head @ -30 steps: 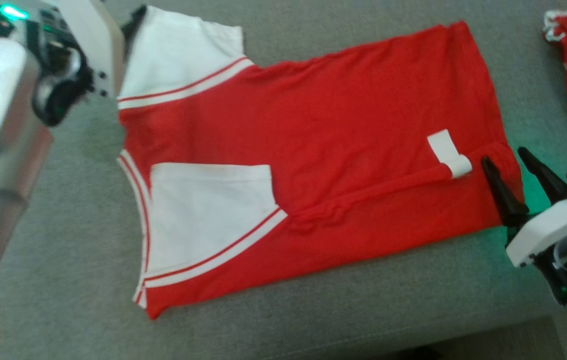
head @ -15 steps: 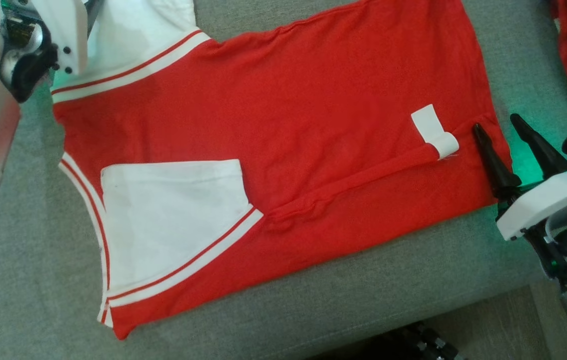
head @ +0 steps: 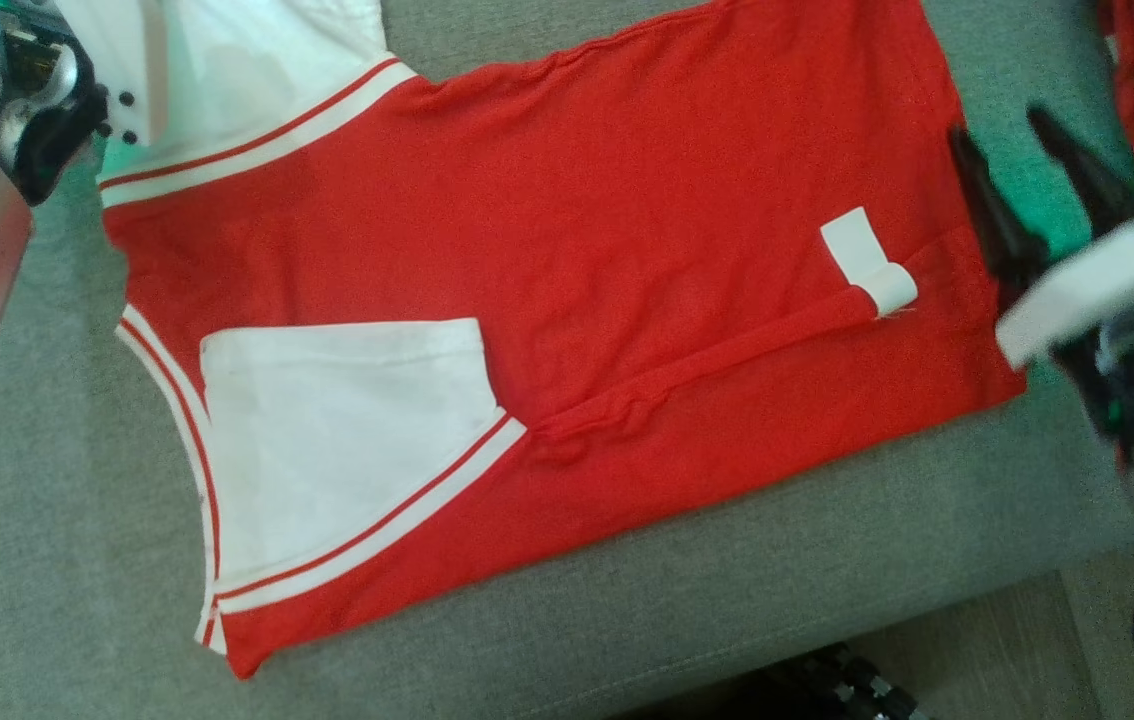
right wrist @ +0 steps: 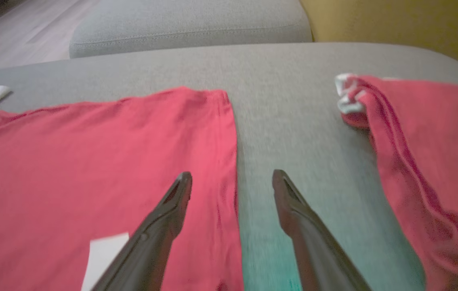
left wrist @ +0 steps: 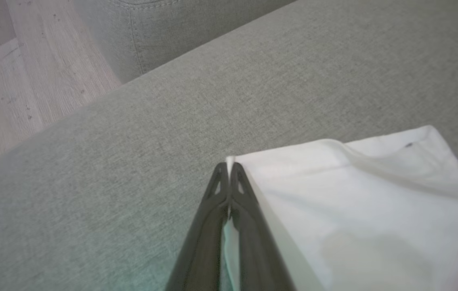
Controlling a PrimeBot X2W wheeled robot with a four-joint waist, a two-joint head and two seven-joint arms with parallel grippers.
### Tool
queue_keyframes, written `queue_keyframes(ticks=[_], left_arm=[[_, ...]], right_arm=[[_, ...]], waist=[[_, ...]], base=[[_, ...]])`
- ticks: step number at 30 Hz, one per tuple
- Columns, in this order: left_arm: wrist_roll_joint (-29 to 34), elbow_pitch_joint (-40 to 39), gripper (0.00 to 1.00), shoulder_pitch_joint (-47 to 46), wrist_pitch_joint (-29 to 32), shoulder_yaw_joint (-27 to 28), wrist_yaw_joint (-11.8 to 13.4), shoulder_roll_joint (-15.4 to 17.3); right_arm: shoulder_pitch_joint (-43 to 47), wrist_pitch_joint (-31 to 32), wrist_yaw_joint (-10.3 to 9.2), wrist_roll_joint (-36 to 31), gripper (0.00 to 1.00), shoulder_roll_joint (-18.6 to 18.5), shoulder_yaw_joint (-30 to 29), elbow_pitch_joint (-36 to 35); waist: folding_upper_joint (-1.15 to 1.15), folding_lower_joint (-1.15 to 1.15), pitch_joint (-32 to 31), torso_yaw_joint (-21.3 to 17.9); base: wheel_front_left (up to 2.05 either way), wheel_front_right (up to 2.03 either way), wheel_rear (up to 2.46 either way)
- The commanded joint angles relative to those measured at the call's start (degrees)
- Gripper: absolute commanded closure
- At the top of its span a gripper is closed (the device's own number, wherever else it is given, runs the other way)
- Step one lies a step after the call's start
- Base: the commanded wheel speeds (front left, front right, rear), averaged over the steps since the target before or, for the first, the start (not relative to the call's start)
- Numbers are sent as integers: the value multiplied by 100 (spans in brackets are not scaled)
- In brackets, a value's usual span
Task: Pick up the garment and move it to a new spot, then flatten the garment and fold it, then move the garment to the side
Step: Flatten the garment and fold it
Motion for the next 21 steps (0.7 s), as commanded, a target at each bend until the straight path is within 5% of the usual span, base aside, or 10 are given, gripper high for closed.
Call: queue_keyframes(ticks=[1, 12, 18, 19, 20, 21], left_arm=[[-41, -110, 100, -410, -72, 48, 10, 270], [-334, -353, 100, -708, -239, -422, 10, 286], [-489, -419, 100, -845, -275, -656, 10, 320], [-515, -423, 100, -864, -284, -693, 10, 325], [-539, -422, 100, -877, -293, -731, 10, 331], [-561, -419, 100, -889, -302, -770, 10, 337]], right_arm=[[-381, 137, 37, 98, 0, -167, 146, 7], [-2590, 827, 37, 378, 0, 132, 1014, 1956], [-3144, 854, 37, 662, 10, 250, 1555, 2736], [-3203, 826, 37, 713, 22, 258, 1646, 2822], [-3254, 794, 37, 760, 65, 260, 1743, 2891], [-3302, 749, 37, 800, 89, 255, 1838, 2950]], waist=[[0, 0, -7, 38], [0, 0, 89, 221], [0, 0, 134, 286], [0, 0, 136, 296], [0, 0, 133, 304], [0, 0, 129, 312]], base=[[0, 0, 0], [0, 0, 0], [0, 0, 0], [0, 0, 0], [0, 0, 0], [0, 0, 0]])
